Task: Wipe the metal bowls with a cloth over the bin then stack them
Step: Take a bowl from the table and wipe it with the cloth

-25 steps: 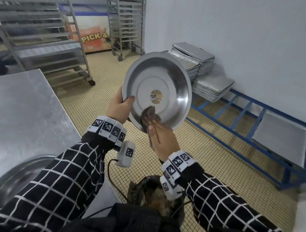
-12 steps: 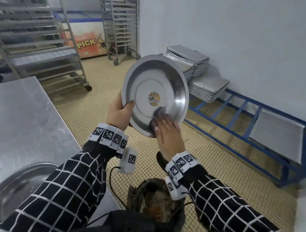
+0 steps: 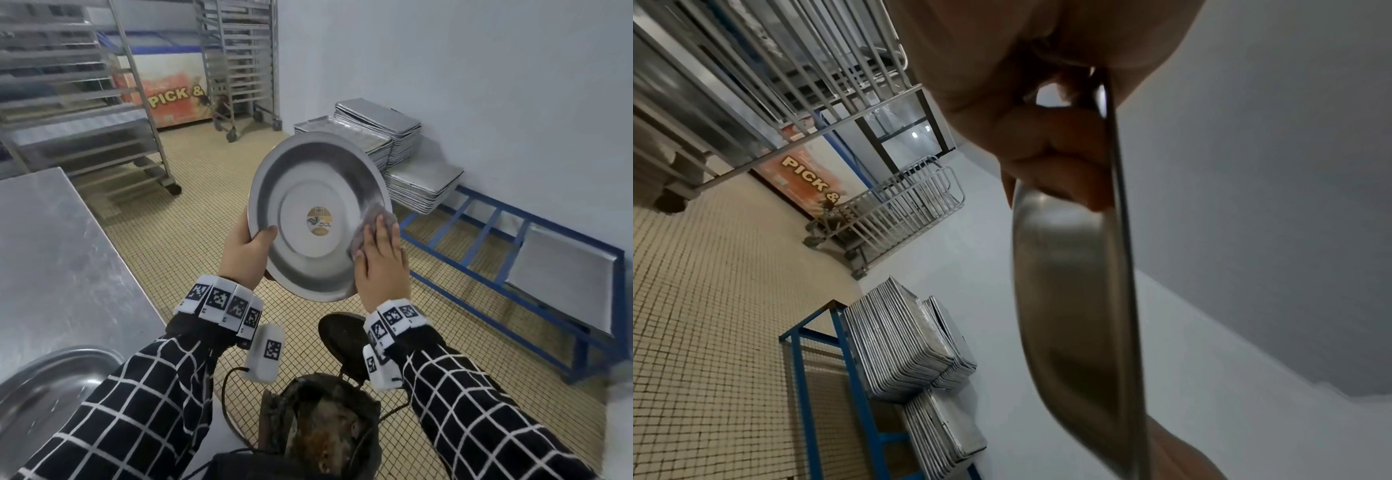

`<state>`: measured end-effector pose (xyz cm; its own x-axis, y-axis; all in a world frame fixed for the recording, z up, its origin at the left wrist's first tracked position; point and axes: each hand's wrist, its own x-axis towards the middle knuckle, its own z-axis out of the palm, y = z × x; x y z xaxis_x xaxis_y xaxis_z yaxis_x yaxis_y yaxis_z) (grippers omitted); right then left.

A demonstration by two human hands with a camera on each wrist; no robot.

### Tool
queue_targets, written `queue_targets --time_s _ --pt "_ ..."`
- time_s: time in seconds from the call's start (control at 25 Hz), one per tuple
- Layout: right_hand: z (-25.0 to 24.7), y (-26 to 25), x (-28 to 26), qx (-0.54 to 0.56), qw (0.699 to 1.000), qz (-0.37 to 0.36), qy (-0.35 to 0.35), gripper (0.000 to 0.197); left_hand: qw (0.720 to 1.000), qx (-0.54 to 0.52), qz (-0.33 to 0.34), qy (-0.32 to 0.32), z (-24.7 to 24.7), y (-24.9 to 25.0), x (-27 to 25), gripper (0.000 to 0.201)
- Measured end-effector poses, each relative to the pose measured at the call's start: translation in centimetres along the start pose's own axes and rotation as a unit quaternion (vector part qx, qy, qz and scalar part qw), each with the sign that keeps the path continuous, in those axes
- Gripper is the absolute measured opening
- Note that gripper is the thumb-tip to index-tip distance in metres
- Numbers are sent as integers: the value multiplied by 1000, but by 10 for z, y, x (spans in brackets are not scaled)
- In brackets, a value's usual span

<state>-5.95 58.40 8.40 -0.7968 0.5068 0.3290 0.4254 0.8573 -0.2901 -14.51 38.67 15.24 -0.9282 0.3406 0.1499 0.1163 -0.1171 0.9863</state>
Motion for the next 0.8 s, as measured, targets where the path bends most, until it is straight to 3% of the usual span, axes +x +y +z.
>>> queue_targets --time_s 0.24,0.4,0.52,0.64,0.72,0.8 --pt "-27 13 14 218 974 54 44 58 1000 9 -19 -9 0 -3 -4 34" --pt "-33 14 16 339 929 130 66 41 999 -12 -48 -10 -4 -5 0 30" --pt "-36 0 10 394 889 205 110 20 998 -37 -45 24 6 -6 -2 29" --pt "-33 -23 2 440 846 264 145 25 994 -60 -30 82 19 -10 -8 25" --pt "-32 -29 -1 446 840 267 157 26 995 -46 -14 85 20 -11 -10 20" --pt "-39 -23 0 436 852 250 146 23 999 -1 7 49 12 -9 -11 17"
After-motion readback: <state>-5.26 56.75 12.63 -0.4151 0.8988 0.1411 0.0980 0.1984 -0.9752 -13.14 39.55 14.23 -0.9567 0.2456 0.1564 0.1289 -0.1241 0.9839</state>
